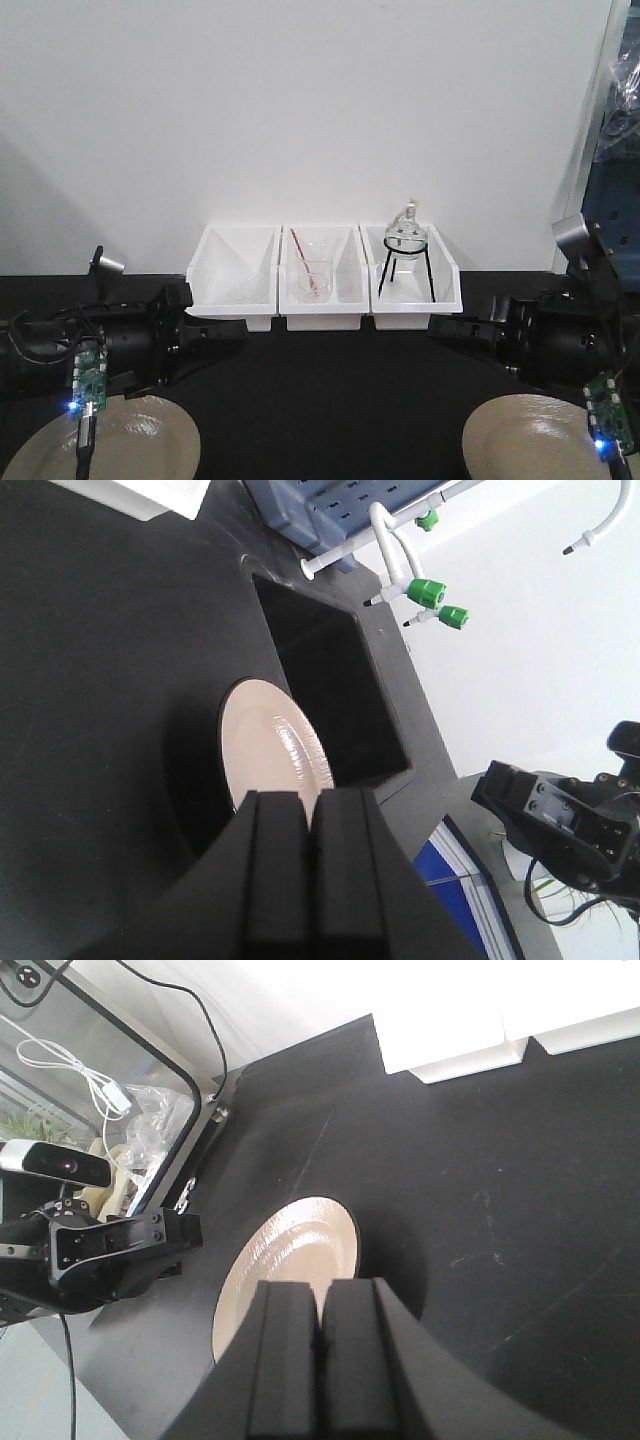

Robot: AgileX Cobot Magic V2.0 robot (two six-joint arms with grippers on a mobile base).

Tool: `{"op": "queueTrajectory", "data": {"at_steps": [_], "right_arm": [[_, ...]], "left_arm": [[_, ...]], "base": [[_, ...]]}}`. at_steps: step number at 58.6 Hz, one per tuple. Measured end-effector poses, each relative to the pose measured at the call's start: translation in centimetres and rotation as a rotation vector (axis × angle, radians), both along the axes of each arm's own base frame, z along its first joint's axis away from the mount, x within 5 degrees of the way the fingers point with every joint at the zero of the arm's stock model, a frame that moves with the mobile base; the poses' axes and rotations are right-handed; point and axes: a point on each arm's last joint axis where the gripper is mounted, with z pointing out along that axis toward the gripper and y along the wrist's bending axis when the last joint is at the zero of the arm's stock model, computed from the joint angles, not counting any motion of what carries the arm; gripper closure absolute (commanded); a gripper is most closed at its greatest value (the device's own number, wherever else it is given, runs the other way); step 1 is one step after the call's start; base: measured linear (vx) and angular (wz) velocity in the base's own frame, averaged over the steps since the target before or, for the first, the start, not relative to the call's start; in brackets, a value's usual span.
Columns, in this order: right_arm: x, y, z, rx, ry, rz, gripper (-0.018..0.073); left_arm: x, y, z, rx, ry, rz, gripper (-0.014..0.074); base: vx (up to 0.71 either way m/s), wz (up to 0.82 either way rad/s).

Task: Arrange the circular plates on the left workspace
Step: 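Lower the left gripper to the edge of the nearer tan plate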

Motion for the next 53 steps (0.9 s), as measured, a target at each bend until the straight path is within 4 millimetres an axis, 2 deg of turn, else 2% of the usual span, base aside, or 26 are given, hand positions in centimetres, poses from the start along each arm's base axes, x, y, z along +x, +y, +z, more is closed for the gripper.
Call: {"op": "queueTrajectory", "data": {"at_steps": [8,12,18,26,35,44,48,53], "right_arm": [[0.0,0.0,0.0,0.000,0.000,0.000,0.0046],[0.0,0.0,0.0,0.000,0.000,0.001,-0.0071],[0.0,0.0,0.0,0.002,0.001,0.005,-0.0172],[-0.1,0.0,0.0,0.003,0.001,0.008,-0.0160],[-0.1,0.0,-0.1,-0.012,0.000,0.008,-0.0120],[0.0,-0.2,-0.4,-0.063,-0.004,0.002,-0.0076],[0.0,-0.2,-0.5,-0.082,-0.005,0.005,-0.0061],[0.0,-0.3,-0.6,-0.098,-0.007,0.008,-0.0050]], "left_arm": [[0.2,0.7,0.0,0.010,-0.017,0.016,0.0279],[0.7,2.2,0.0,0.015,-0.021,0.058,0.0202],[1.3,5.1,-0.2,0.041,-0.018,0.131,0.0112],[1.4,9.7,-1.0,0.118,0.032,0.202,0.0048],[0.5,14.7,-1.8,0.214,0.076,0.258,0.0048],[-0.4,19.9,-2.3,0.254,0.110,0.397,0.0048],[-0.5,21.4,-2.8,0.252,0.130,0.444,0.0048],[-0.2,22.6,-4.5,0.233,0.182,0.458,0.0048]], "base": [[0.00,0.00],[0.00,0.00],[0.00,0.00],[0.00,0.00],[0.00,0.00],[0.00,0.00],[0.00,0.00],[0.00,0.00]]}}
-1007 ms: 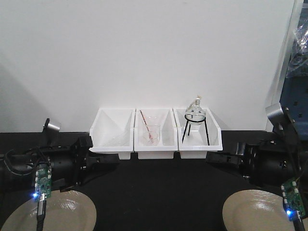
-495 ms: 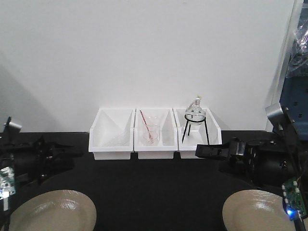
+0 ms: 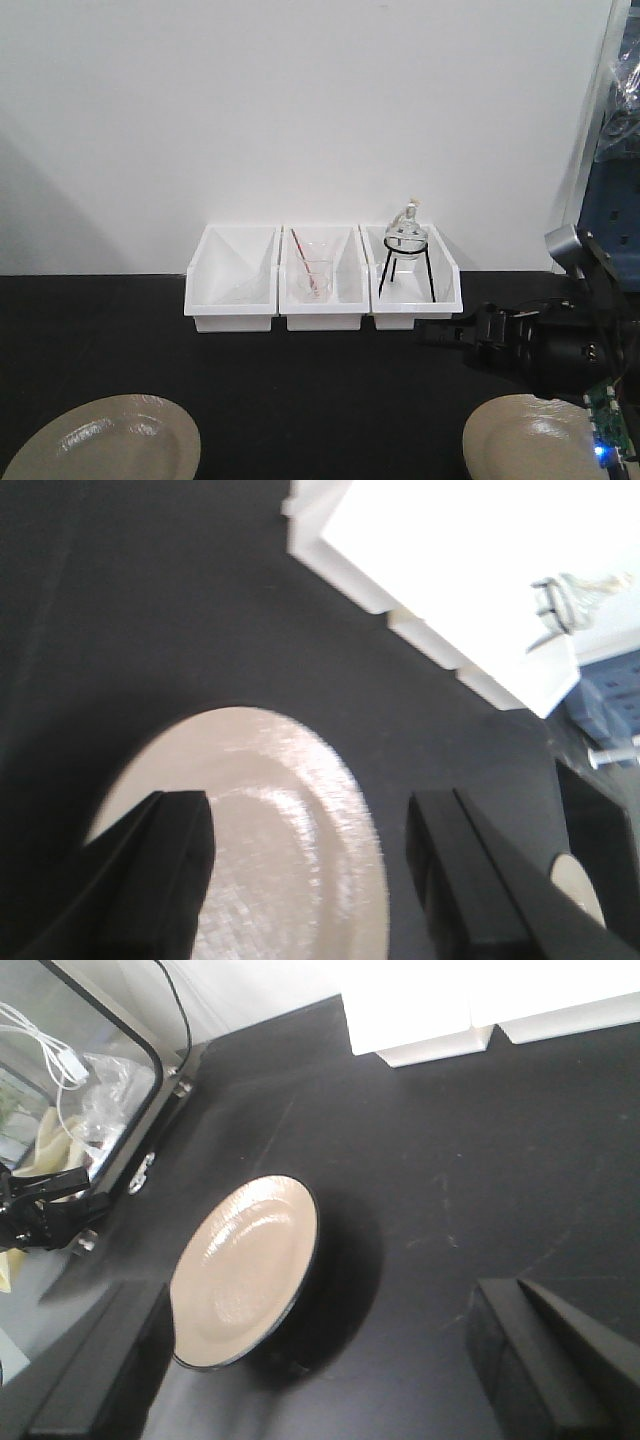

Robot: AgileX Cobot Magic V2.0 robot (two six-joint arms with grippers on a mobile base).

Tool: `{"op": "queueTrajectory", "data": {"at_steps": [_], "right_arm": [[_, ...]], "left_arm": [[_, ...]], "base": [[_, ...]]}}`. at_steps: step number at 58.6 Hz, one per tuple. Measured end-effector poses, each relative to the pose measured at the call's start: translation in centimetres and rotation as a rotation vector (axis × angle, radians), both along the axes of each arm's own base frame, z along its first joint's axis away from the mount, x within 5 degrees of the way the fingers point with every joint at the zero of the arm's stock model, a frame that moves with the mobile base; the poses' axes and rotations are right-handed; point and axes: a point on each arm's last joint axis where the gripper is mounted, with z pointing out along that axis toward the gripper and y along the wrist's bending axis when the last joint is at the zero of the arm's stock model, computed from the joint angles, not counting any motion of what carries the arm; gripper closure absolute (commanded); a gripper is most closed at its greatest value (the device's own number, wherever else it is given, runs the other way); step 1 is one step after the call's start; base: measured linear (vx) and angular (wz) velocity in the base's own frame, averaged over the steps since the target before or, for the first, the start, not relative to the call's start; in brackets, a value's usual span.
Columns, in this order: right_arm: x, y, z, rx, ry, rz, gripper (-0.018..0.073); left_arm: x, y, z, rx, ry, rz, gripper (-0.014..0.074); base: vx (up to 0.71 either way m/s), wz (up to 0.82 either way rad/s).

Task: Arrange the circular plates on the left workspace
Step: 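Lower the left gripper to the edge of the nearer tan plate, then grip the plate rim with the left gripper and lift it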

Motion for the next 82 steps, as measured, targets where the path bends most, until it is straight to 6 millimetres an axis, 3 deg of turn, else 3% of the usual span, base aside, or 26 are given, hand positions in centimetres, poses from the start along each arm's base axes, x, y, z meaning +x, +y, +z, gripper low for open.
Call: {"op": "queueTrajectory", "data": {"at_steps": [17,36,49,56,66,82], "right_arm": [[0.2,-0.2,-0.1,-0.021,-0.008,-0.026,-0.0034],[0.2,-0.3,-0.1,-0.031,-0.012,-0.031,-0.0034],[0.2,-0.3,-0.1,-0.031,-0.013,-0.031,-0.0034],[0.2,-0.3,-0.1,-0.031,-0.012,-0.029,-0.0034],[0.2,-0.3,-0.1,-0.031,-0.012,-0.028,-0.0034],[0.1,-0.2,-0.1,-0.025,-0.008,-0.013,-0.0034]], "left_arm": [[1.3,0.8,-6.4,-0.070,0.139,-0.043,0.0060],[0.9,0.6,-9.8,-0.030,0.239,-0.178,0.0062],[1.4,-1.4,-11.6,-0.058,0.278,-0.270,0.0073],[1.7,-2.6,-11.9,-0.061,0.283,-0.308,0.0200],[1.8,-3.1,-11.8,-0.061,0.285,-0.325,0.0608],[2.2,-3.4,-11.1,-0.147,0.252,-0.303,0.0601]], "base": [[0.00,0.00],[0.00,0.00],[0.00,0.00],[0.00,0.00],[0.00,0.00],[0.00,0.00]]}}
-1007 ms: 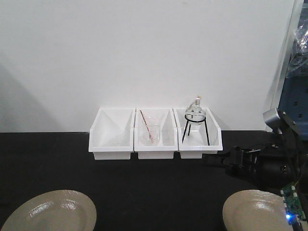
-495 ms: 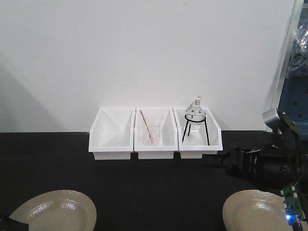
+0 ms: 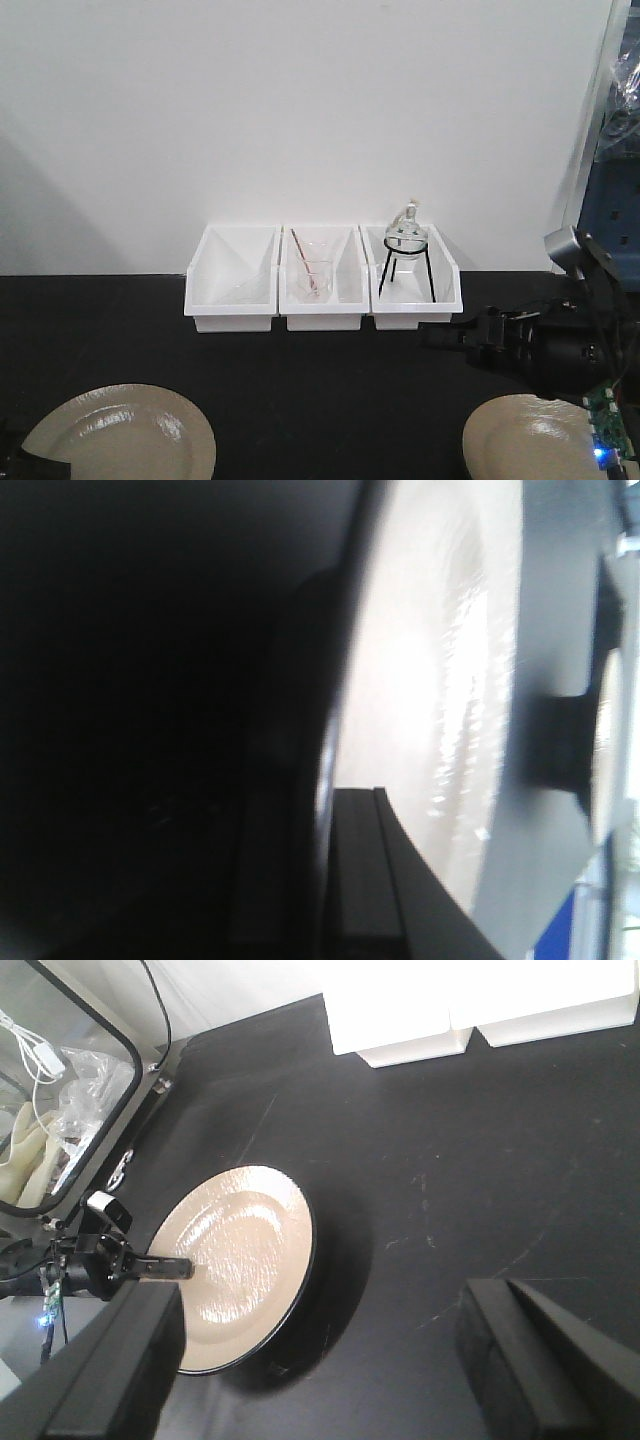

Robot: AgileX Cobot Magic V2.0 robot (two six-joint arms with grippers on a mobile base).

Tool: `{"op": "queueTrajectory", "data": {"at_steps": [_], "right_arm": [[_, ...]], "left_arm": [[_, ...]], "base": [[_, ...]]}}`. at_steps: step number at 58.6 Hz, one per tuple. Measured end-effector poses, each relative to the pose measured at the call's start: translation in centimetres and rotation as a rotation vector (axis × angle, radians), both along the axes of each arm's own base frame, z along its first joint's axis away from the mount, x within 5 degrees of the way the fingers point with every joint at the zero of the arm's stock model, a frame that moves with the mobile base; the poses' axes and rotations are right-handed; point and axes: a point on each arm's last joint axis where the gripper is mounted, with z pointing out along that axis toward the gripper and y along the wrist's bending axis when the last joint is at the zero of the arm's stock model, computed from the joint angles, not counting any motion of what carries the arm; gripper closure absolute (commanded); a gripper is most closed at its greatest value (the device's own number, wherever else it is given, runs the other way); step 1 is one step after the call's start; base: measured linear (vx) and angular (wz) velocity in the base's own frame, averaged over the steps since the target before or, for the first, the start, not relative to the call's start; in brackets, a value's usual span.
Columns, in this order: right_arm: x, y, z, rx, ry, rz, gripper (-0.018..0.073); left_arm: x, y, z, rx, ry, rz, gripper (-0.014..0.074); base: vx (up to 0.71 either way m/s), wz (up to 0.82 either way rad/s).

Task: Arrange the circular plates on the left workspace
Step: 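Grip the plate rim with the left gripper and lift it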

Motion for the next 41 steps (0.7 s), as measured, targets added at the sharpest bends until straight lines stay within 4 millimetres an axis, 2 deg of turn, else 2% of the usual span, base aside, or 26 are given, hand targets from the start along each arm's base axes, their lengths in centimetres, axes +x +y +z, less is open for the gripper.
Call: {"op": "queueTrajectory", "data": {"at_steps": [10,18,24,28,41], "right_arm": [[0.0,0.0,0.0,-0.001,-0.001,0.002,-0.0034],[0.0,0.0,0.0,-0.002,-0.002,0.003,-0.0034],[0.0,0.0,0.0,-0.002,-0.002,0.003,-0.0034],[0.0,0.0,0.0,-0.002,-0.002,0.003,-0.0034],[0.0,0.0,0.0,-0.002,-0.002,0.003,-0.0034]], "left_arm": [[1.1,-0.4,1.2,-0.104,-0.059,0.103,0.0597],[2.3,-2.1,3.0,-0.183,-0.121,0.156,0.0596],[3.6,-4.4,4.1,-0.226,-0.150,0.139,0.0597],[4.5,-6.8,4.9,-0.223,-0.165,0.093,0.0597],[7.1,-13.2,6.3,-0.122,-0.191,0.081,0.0597]], "base": [[0.00,0.00],[0.00,0.00],[0.00,0.00],[0.00,0.00],[0.00,0.00]]}}
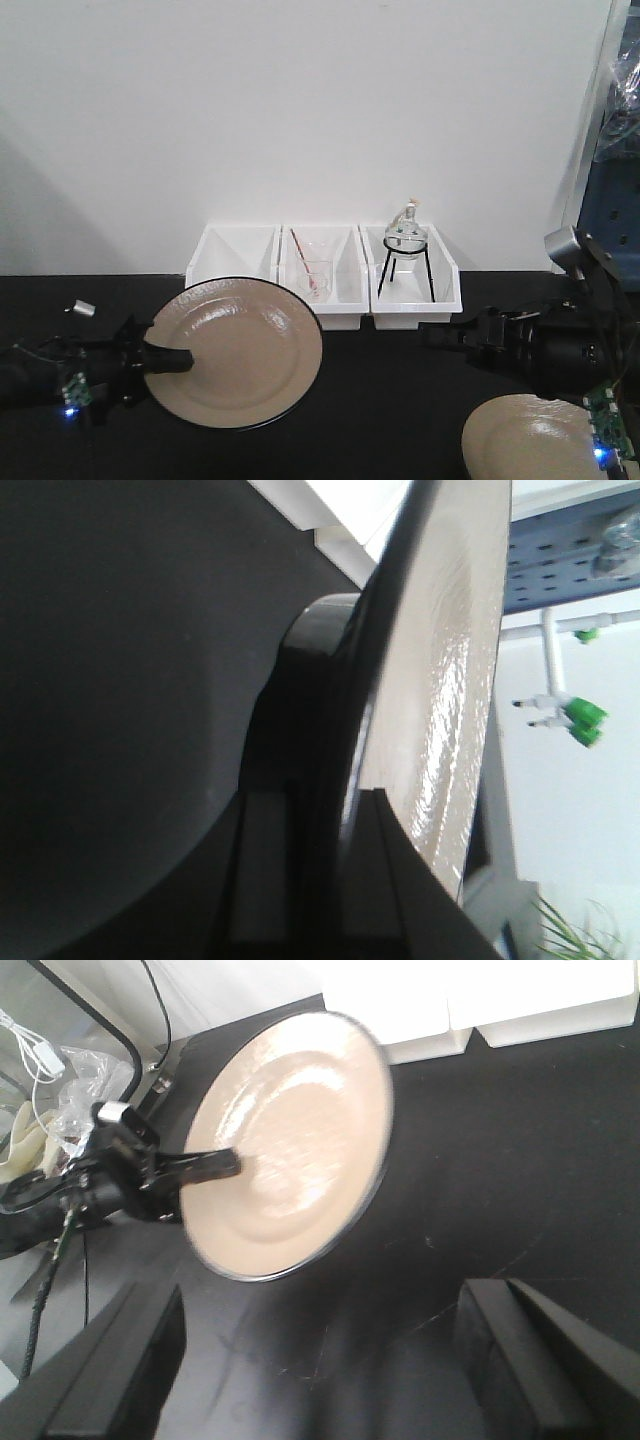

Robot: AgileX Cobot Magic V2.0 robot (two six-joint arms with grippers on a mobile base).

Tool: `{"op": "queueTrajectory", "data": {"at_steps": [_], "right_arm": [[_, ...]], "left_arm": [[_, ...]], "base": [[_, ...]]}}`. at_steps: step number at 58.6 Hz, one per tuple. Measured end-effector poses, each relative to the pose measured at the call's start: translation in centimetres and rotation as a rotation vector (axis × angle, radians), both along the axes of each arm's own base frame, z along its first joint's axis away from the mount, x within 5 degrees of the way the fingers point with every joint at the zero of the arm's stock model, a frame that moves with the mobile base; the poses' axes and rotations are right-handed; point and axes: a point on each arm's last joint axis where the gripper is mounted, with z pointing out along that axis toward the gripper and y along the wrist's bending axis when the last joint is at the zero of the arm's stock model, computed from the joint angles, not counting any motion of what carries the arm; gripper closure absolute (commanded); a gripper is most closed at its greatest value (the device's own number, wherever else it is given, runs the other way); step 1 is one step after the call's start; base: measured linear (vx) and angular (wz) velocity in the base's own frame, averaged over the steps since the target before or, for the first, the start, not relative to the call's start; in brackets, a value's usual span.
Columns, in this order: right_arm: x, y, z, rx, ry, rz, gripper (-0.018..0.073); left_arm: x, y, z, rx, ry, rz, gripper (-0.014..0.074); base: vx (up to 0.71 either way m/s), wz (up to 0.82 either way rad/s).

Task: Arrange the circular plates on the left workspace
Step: 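Grip the plate rim with the left gripper and lift it, then set the plate down in front of the middle bin, open left gripper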

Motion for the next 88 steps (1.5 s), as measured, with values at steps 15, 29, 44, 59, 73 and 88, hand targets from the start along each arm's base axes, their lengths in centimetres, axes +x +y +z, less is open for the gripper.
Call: {"op": "queueTrajectory", "data": {"at_steps": [15,29,44,59,73,88], "right_arm": [[0.0,0.0,0.0,-0.005,-0.005,0.002,-0.0034],[0.0,0.0,0.0,-0.008,-0.009,0.003,-0.0034],[0.1,-0.1,0.0,-0.019,-0.017,-0.010,-0.0034],[0.1,-0.1,0.0,-0.027,-0.025,-0.007,-0.0034],[0.1,-0.1,0.0,-0.034,-0.033,-0.004,-0.0034],[0.1,-0.1,-0.1,-0.042,-0.035,0.000,-0.0034]], "left_arm": [[3.1,-5.8,-2.3,-0.035,0.061,-0.044,0.0597],[4.2,-8.4,-5.6,-0.017,0.127,-0.034,0.0597],[4.6,-8.8,-7.6,0.011,0.165,0.023,0.0587],[4.7,-8.9,-7.8,0.003,0.169,0.030,0.0398],[4.5,-9.1,-7.8,0.012,0.138,-0.006,0.0106],[4.5,-7.7,-8.1,0.089,0.107,-0.066,0.0025]], "base": [[0.00,0.00],[0.00,0.00],[0.00,0.00],[0.00,0.00],[0.00,0.00],[0.00,0.00]]}}
